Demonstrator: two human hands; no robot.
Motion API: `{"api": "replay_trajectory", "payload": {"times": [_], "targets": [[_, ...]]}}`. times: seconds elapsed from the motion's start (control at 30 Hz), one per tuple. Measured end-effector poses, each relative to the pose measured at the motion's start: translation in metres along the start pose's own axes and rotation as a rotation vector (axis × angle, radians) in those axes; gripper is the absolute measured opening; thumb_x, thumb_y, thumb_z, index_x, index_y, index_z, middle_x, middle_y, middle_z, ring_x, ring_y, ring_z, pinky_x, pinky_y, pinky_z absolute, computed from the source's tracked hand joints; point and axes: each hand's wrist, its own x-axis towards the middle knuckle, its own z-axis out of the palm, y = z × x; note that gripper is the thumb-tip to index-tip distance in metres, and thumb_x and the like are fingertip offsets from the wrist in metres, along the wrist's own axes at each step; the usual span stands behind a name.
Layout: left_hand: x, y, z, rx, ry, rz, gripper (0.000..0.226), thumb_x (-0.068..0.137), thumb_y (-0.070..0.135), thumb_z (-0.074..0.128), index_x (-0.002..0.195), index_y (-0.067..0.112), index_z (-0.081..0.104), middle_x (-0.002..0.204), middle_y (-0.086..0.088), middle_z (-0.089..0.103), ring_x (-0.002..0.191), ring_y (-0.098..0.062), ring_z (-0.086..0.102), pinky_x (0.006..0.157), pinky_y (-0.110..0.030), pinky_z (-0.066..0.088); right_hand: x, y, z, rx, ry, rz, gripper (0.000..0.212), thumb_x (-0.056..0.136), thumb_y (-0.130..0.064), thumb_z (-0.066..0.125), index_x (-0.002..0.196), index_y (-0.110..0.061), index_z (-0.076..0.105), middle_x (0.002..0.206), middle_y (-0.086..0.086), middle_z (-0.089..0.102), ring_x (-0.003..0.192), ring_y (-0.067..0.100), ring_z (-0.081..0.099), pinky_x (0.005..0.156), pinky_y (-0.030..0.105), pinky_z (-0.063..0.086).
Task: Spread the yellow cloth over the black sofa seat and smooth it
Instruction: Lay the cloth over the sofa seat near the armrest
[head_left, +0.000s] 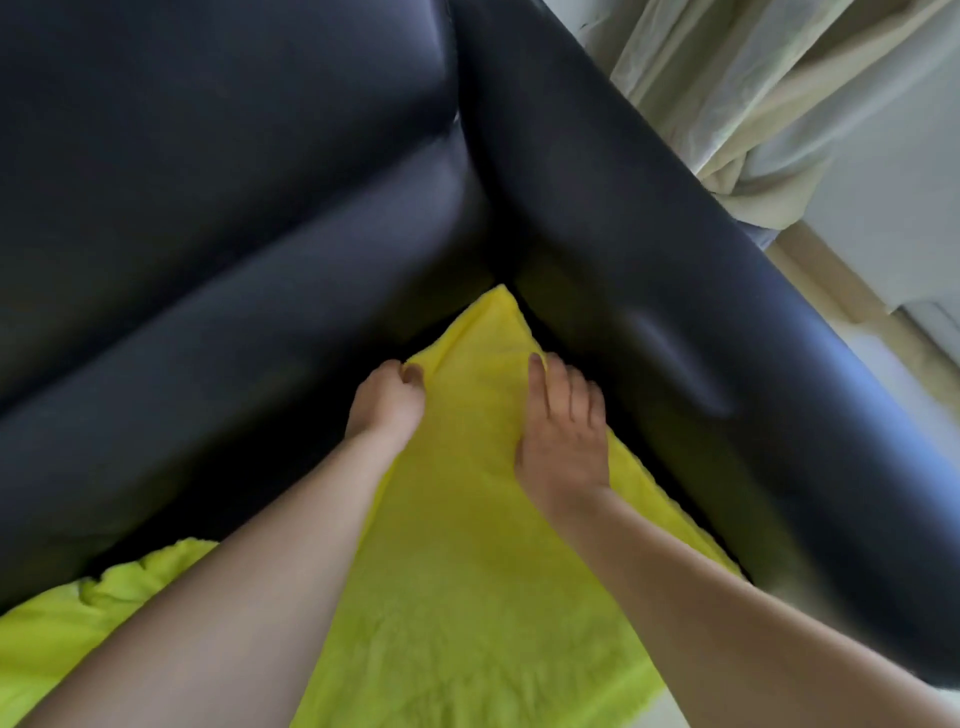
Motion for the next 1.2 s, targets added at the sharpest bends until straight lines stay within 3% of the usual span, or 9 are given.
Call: {"api": "replay_trajectory", "payload": {"times": [0.07, 0.17, 0.27, 0.43, 0.53, 0.7, 0.83, 1.03, 1.2], "targets": [[-0.011, -0.008, -0.005, 0.148, -0.002, 0.07, 0.043, 0.091, 0.041, 0.053, 0.121, 0.01, 0.051, 0.123, -0.016, 0.056, 0.112, -0.038, 0.054, 0.085, -0.04, 0.045, 0.002, -0.012, 0.005, 0.029, 0.018, -0.186, 0.08, 0.08, -0.022, 0.053, 0.152, -0.006, 0.023, 0.157, 0.013, 0.022, 0.142, 0.034, 0.022, 0.119, 0.047, 0.013], [-0.035, -0.029, -0.008, 0.426, 0.026, 0.201, 0.066, 0.078, 0.037, 0.067, 0.131, 0.011, 0.038, 0.124, -0.013, 0.048, 0.114, -0.037, 0.048, 0.086, -0.044, 0.046, 0.019, -0.016, 0.007, 0.074, -0.338, -0.208, 0.076, 0.097, -0.036, 0.038, 0.155, -0.018, -0.008, 0.161, 0.007, -0.018, 0.148, 0.027, -0.015, 0.119, 0.044, -0.009], [-0.043, -0.051, -0.014, 0.47, 0.084, 0.088, 0.036, 0.083, 0.019, 0.059, 0.116, 0.009, 0.047, 0.114, -0.014, 0.055, 0.104, -0.036, 0.054, 0.073, -0.039, 0.044, 0.038, -0.01, 0.004, 0.062, -0.613, -0.125, 0.083, 0.096, -0.048, 0.039, 0.151, -0.029, -0.02, 0.154, -0.001, -0.036, 0.143, 0.02, -0.03, 0.118, 0.042, -0.013], [-0.021, -0.073, -0.044, -0.188, 0.044, -0.434, 0.025, 0.087, 0.018, 0.05, 0.097, 0.001, 0.065, 0.102, -0.019, 0.067, 0.09, -0.038, 0.062, 0.074, -0.037, 0.048, 0.039, 0.009, -0.006, 0.006, -0.677, -0.074, 0.098, 0.088, -0.052, 0.053, 0.149, -0.036, -0.021, 0.153, -0.006, -0.038, 0.143, 0.019, -0.03, 0.119, 0.041, -0.009], [-0.026, -0.072, -0.051, -0.181, 0.024, -0.496, 0.03, 0.091, 0.023, 0.049, 0.102, 0.0, 0.064, 0.103, -0.018, 0.065, 0.089, -0.036, 0.06, 0.075, -0.036, 0.047, 0.04, 0.005, -0.015, 0.006, -0.675, -0.068, 0.103, 0.084, -0.045, 0.063, 0.152, -0.035, -0.015, 0.157, -0.005, -0.031, 0.146, 0.021, -0.024, 0.12, 0.042, -0.003], [-0.067, -0.061, -0.019, 0.359, 0.457, 0.11, 0.031, 0.081, 0.014, 0.057, 0.11, 0.004, 0.064, 0.109, -0.018, 0.062, 0.097, -0.038, 0.055, 0.079, -0.043, 0.043, 0.043, -0.004, -0.034, -0.042, -0.47, -0.136, 0.085, 0.083, -0.036, 0.065, 0.151, -0.026, 0.015, 0.159, 0.002, -0.005, 0.147, 0.026, 0.0, 0.12, 0.041, 0.009], [-0.06, -0.041, 0.014, 0.349, 0.114, 0.744, 0.055, 0.085, 0.017, 0.048, 0.14, 0.01, 0.046, 0.146, -0.009, 0.043, 0.133, -0.03, 0.041, 0.111, -0.04, 0.032, 0.008, 0.013, -0.024, 0.071, -0.135, -0.152, 0.059, 0.093, -0.035, 0.04, 0.148, -0.018, 0.028, 0.159, 0.006, 0.012, 0.145, 0.027, 0.013, 0.119, 0.039, 0.013], [-0.016, -0.029, 0.019, 0.542, -0.156, 0.508, 0.065, 0.101, 0.048, 0.023, 0.155, 0.027, -0.007, 0.161, 0.0, -0.018, 0.147, -0.019, -0.018, 0.119, -0.037, -0.01, -0.065, 0.057, 0.023, -0.049, -0.351, -0.064, 0.079, 0.084, -0.059, -0.003, 0.155, -0.023, -0.007, 0.159, 0.0, -0.022, 0.147, 0.018, -0.017, 0.116, 0.037, -0.013], [-0.005, 0.025, 0.029, 0.567, -0.126, 0.665, 0.07, 0.099, 0.054, 0.025, 0.154, 0.027, -0.009, 0.161, 0.001, -0.019, 0.147, -0.018, -0.018, 0.119, -0.038, -0.011, -0.077, 0.072, 0.024, -0.074, -0.381, -0.108, 0.071, 0.094, -0.06, 0.02, 0.15, -0.015, 0.024, 0.158, 0.013, 0.023, 0.146, 0.026, 0.018, 0.113, 0.046, 0.018]]}}
